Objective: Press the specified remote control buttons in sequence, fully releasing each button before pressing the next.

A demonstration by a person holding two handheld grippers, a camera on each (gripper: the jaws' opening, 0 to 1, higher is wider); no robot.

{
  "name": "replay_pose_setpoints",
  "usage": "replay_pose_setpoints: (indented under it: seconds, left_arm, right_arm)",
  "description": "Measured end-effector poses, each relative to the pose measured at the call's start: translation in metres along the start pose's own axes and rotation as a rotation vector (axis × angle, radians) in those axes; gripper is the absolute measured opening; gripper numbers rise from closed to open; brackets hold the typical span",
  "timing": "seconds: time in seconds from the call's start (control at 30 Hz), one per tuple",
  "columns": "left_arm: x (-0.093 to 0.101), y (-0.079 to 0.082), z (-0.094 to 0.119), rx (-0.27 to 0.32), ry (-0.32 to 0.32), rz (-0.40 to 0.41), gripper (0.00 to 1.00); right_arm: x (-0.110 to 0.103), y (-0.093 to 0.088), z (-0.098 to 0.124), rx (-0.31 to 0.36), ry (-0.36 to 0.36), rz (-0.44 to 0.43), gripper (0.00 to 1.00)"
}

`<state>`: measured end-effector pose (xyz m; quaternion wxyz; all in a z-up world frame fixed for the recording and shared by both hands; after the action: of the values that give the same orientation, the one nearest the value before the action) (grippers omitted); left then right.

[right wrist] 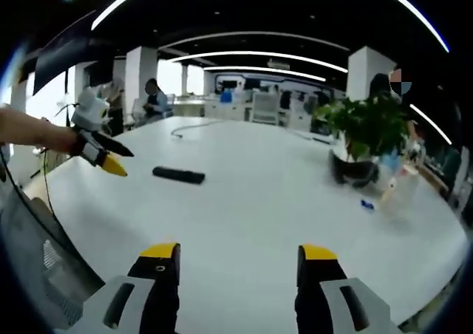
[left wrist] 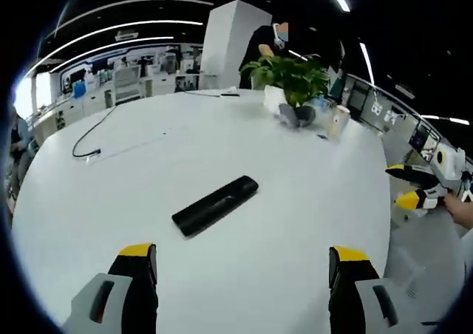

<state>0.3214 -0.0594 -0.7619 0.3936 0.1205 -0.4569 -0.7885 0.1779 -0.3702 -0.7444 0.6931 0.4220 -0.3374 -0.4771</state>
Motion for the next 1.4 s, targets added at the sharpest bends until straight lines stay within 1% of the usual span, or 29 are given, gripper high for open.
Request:
replay_pose_setpoints:
  seconds: [0.07,0.2,0.3,0.37,0.4,0.47,0.5,0.6,0.73,0.9,1.07,1.17,1.23,1.4]
  left_arm:
    - [-0.003,0.002,-0.003,0.000,-0.012,0.015,1.00]
    - [-0.010,0.005,-0.011,-0.027,-0.031,0.014,1.00]
    - [-0.012,0.009,-0.017,-0.037,-0.039,-0.026,1.00]
    - [-0.010,0.010,-0.020,-0.048,-0.044,-0.049,1.00]
    - [-0.009,0.012,-0.022,-0.052,-0.057,-0.077,1.00]
    - [-0.008,0.013,-0.025,-0.059,-0.056,-0.093,0.98]
    - [-0.007,0.013,-0.027,-0.063,-0.064,-0.119,0.98]
    - [-0.008,0.012,-0.033,-0.089,-0.064,-0.168,0.98]
    - [-0.013,0.013,-0.040,-0.111,-0.069,-0.177,0.99]
    - [-0.021,0.014,-0.048,-0.139,-0.060,-0.193,0.99]
    - [-0.021,0.016,-0.049,-0.149,-0.068,-0.210,1.00]
    - [-0.023,0.015,-0.052,-0.160,-0.068,-0.221,1.00]
    - [-0.029,0.012,-0.053,-0.191,-0.048,-0.265,1.00]
    - [-0.033,0.008,-0.053,-0.223,-0.051,-0.297,1.00]
  right_arm:
    - [-0.001,0.000,0.000,-0.001,0.002,-0.001,0.62]
    - [-0.002,0.002,-0.001,0.009,0.009,-0.002,0.62]
    - [0.000,0.001,0.000,0.007,-0.001,-0.001,0.62]
    - [0.000,0.001,-0.001,0.004,0.001,-0.003,0.62]
    - [0.000,0.000,-0.001,-0.003,-0.004,0.005,0.62]
    - [0.000,0.000,-0.001,-0.009,-0.003,0.015,0.62]
    - [-0.001,0.000,-0.002,-0.010,0.002,0.017,0.62]
    - [-0.002,-0.002,-0.003,-0.024,0.009,0.030,0.62]
    - [-0.002,-0.002,-0.003,-0.026,0.009,0.031,0.61]
    - [-0.001,-0.003,-0.003,-0.030,0.005,0.029,0.61]
    - [-0.001,-0.004,-0.003,-0.038,0.009,0.034,0.60]
    - [-0.001,-0.005,-0.004,-0.042,0.010,0.035,0.60]
    - [-0.001,-0.005,-0.004,-0.043,0.011,0.034,0.60]
    - [0.000,-0.005,-0.004,-0.044,0.010,0.030,0.60]
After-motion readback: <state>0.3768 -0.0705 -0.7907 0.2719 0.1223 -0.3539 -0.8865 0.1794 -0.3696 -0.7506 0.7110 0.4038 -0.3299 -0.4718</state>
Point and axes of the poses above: the point that each gripper's makers call its tool centre point, and the gripper's own axes: z roughly backward along the fingers, x roughly to its right, y roughly out of its top, the point moved 6 cm from there along z, roughly backward along the fingers, and after that the axes turned 5 degrees about x, right-handed, at the moved point
